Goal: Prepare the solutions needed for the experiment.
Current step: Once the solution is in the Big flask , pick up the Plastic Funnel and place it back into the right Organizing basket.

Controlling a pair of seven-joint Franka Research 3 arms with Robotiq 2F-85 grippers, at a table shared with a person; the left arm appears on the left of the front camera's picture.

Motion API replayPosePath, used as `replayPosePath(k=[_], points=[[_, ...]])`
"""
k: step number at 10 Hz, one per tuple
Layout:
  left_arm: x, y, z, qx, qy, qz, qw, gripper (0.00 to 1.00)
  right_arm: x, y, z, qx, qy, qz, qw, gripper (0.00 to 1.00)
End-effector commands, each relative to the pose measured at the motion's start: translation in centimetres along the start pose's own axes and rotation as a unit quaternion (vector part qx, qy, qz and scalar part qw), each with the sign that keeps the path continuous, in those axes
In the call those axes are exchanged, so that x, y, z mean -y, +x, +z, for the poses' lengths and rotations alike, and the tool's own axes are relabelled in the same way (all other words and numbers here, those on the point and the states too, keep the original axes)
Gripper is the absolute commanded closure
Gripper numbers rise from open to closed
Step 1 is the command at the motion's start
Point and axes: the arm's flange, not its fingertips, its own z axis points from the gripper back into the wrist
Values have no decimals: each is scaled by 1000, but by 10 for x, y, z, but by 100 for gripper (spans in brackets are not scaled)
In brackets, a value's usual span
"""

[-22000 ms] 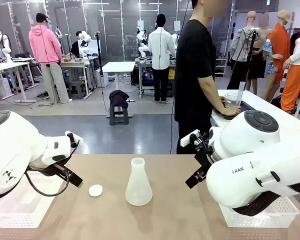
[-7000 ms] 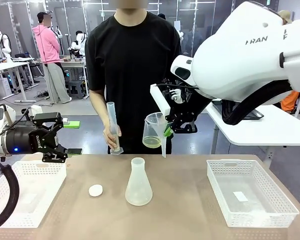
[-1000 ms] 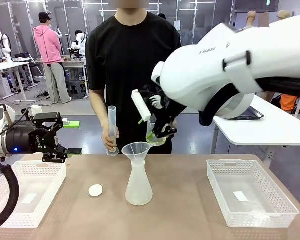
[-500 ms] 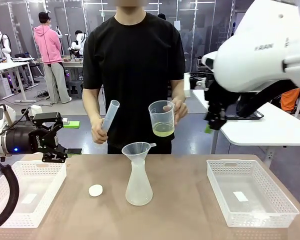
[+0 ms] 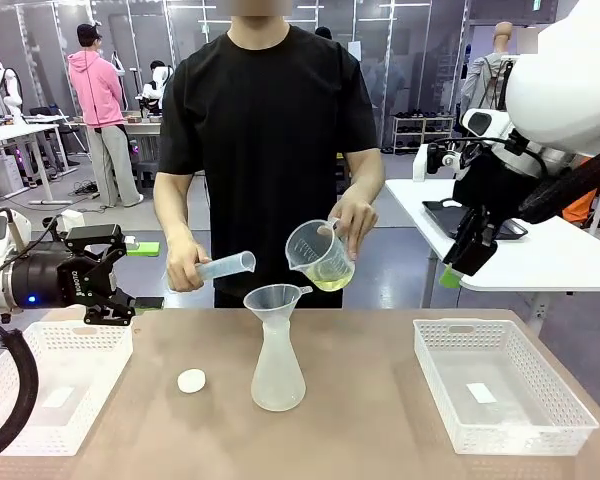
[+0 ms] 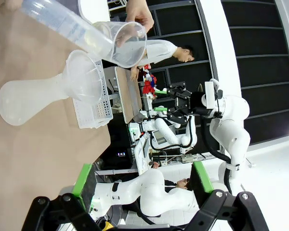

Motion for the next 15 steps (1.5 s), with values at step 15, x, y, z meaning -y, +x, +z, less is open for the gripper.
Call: replayPosePath(k=[15], points=[[1,0,1,1,1,-2,1000,0,-16,-113,-45,200,386,-614,659,47]])
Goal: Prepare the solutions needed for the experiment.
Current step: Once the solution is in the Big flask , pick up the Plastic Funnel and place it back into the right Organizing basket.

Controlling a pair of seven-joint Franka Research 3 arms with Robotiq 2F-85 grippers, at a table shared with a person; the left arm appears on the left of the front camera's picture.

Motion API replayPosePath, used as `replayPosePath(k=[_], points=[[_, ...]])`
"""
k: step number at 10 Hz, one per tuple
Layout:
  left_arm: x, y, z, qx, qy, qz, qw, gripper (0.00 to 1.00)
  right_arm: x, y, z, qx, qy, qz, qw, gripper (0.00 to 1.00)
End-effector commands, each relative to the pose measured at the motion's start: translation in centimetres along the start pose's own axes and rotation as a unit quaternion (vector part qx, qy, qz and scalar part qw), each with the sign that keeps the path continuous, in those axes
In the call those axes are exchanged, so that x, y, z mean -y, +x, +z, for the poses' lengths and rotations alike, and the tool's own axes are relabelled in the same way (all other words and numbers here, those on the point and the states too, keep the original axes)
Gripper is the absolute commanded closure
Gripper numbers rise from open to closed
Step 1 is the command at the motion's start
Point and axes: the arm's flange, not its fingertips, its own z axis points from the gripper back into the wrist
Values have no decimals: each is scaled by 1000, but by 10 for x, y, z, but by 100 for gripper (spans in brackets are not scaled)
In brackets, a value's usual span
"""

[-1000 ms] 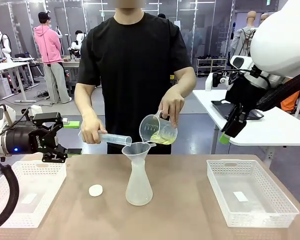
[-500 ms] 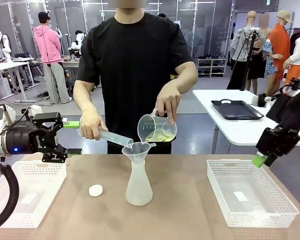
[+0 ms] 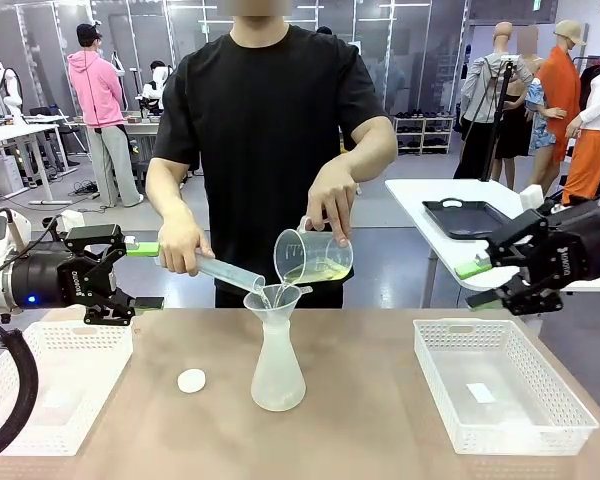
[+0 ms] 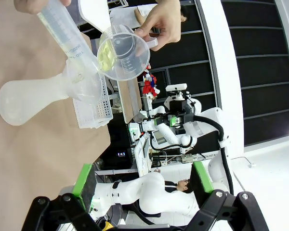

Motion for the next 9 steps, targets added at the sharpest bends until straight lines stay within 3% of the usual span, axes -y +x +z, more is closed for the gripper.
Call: replayPosePath(k=[1,2,4,9], points=[[1,0,1,1,1,-3,1000,0,0,-10,-22,64,26,-61,996,47],[1,0,1,1,1,-3,1000,0,2,-12,-25,51,64,-60,995,47],[1,0,1,1,1,-3,1000,0,7,-12,-34,42,86,-58,994,47],[1,0,1,1,1,-3,1000,0,9,-4,-28,44,72,-61,995,47]])
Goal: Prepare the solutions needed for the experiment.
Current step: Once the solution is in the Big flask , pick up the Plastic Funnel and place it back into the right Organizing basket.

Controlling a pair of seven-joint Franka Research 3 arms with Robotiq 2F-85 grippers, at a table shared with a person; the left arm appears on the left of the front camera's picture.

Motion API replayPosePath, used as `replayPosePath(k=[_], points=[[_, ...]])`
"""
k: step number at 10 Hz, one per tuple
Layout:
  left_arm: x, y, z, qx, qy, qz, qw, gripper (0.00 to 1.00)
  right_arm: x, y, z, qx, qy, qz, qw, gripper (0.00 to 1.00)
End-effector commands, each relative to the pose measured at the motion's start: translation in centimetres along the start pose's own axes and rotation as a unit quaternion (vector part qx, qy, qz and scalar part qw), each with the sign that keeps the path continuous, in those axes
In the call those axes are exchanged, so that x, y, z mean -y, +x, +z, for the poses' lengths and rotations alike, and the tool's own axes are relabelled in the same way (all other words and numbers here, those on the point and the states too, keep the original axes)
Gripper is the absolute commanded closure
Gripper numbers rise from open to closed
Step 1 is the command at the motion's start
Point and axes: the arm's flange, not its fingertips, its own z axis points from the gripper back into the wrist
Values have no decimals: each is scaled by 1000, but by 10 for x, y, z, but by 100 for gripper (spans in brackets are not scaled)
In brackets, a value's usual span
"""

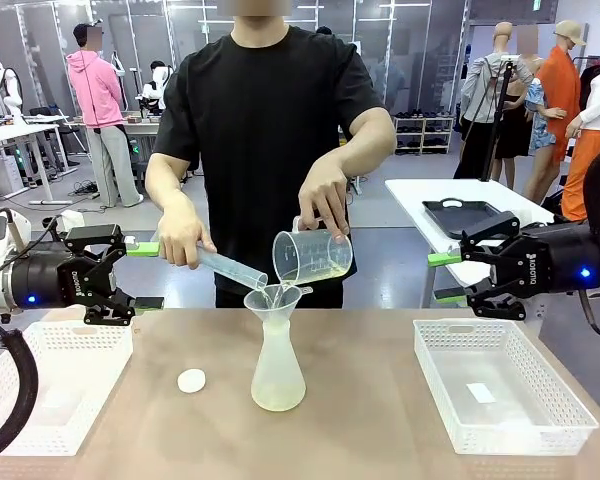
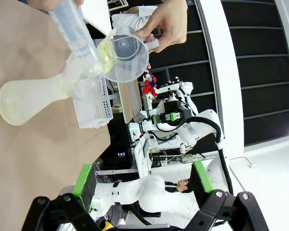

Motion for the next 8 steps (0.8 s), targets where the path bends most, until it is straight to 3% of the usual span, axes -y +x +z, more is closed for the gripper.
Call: replayPosePath(k=[1,8], points=[[1,1,1,1,1,-3,1000,0,1,0,-1,-2,0,0,1000,47],[1,1,1,1,1,-3,1000,0,1,0,-1,-2,0,0,1000,47]])
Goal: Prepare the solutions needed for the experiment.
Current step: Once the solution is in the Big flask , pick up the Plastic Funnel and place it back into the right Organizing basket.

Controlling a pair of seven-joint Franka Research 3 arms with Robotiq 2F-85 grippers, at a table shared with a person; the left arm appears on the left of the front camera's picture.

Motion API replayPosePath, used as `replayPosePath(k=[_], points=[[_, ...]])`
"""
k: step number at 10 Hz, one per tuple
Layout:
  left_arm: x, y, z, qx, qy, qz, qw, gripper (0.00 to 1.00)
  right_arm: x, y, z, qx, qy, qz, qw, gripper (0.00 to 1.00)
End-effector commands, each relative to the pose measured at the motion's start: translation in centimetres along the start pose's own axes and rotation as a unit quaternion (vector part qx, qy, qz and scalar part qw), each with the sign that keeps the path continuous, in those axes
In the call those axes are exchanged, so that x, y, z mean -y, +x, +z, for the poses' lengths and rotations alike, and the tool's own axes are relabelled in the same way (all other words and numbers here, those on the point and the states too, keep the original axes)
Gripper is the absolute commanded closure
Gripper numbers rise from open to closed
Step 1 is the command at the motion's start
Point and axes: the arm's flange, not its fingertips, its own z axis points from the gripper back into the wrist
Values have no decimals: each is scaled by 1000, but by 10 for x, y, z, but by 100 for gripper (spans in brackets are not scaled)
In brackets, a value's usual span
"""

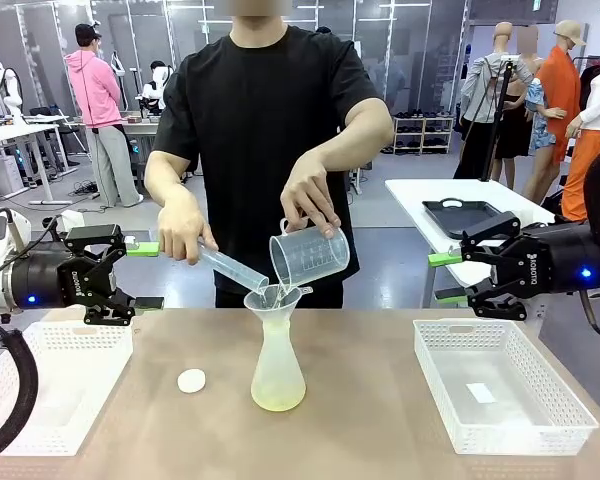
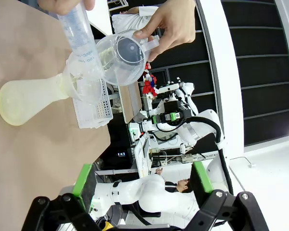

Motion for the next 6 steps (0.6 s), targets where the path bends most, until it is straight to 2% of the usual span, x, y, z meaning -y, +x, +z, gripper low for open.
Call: replayPosePath(k=[1,6], points=[[1,1,1,1,1,-3,1000,0,0,0,-1,-2,1,0,1000,47],[1,1,1,1,1,-3,1000,0,0,0,-1,-2,1,0,1000,47]])
